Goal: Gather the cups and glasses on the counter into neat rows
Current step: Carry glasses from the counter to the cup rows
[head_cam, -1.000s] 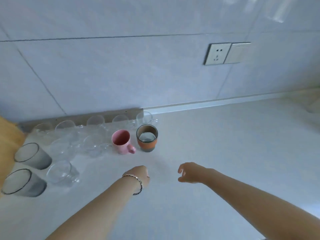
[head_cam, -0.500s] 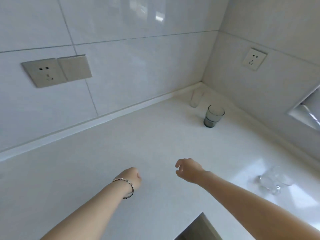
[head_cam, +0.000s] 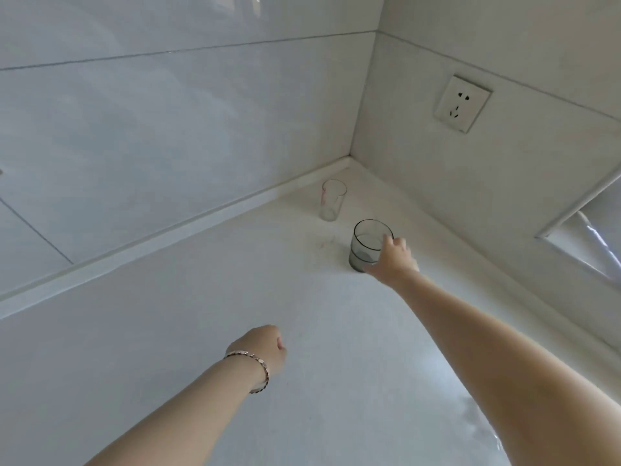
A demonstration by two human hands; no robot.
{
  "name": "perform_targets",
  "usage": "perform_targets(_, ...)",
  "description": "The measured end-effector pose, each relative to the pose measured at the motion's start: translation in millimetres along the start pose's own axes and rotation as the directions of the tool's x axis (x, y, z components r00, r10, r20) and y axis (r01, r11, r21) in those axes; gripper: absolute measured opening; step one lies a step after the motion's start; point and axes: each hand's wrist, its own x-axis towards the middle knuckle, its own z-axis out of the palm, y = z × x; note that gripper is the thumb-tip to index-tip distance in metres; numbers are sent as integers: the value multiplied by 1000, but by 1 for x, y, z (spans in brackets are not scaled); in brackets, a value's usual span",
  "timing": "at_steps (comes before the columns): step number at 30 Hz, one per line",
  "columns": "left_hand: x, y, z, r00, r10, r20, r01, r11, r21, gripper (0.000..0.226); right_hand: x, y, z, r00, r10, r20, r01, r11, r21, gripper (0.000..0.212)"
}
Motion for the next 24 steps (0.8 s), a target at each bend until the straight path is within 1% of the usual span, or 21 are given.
perform_targets(3,17,1,-2,1000,-8,24,8,1000,20,25,37,-6,2,999,37,-25,-37,999,-3,97)
perform_targets(5,25,-1,-3,999,-11,44,10,1000,21,19,55,-9,9,998,66,-14,-66,998,17,108)
perform_targets(7,31,-7,-3,999,-17,50,16,1000,19,16,67,-11,15,995,99,-11,-98,992,79,106)
perform_targets(9,35,-15,-4,999,-33,42,32,999,12,13,73,-13,18,993,117,-17,-114,985,132,99)
perform_targets(10,37,-19,-4,998,-45,33,45,999,7,14,74,-14,18,992,124,-23,-119,981,151,95)
perform_targets(13,36,-35,1,996,-88,35,90,995,-45,28,68,-15,19,991,125,-37,-117,977,177,91)
perform_targets(15,29,-44,6,993,-112,47,115,991,-74,31,52,-18,23,998,54,-41,-49,990,132,90)
perform_targets(18,8,-59,8,990,-131,45,134,989,-61,31,16,-32,31,991,-135,-9,135,991,-13,94)
perform_targets(21,-20,-84,7,986,-169,18,169,984,-59,31,-26,-61,40,950,-305,67,310,948,-74,95)
perform_targets(24,-51,-125,4,965,-259,50,263,950,-170,30,-75,-105,48,882,-451,138,462,885,-60,96)
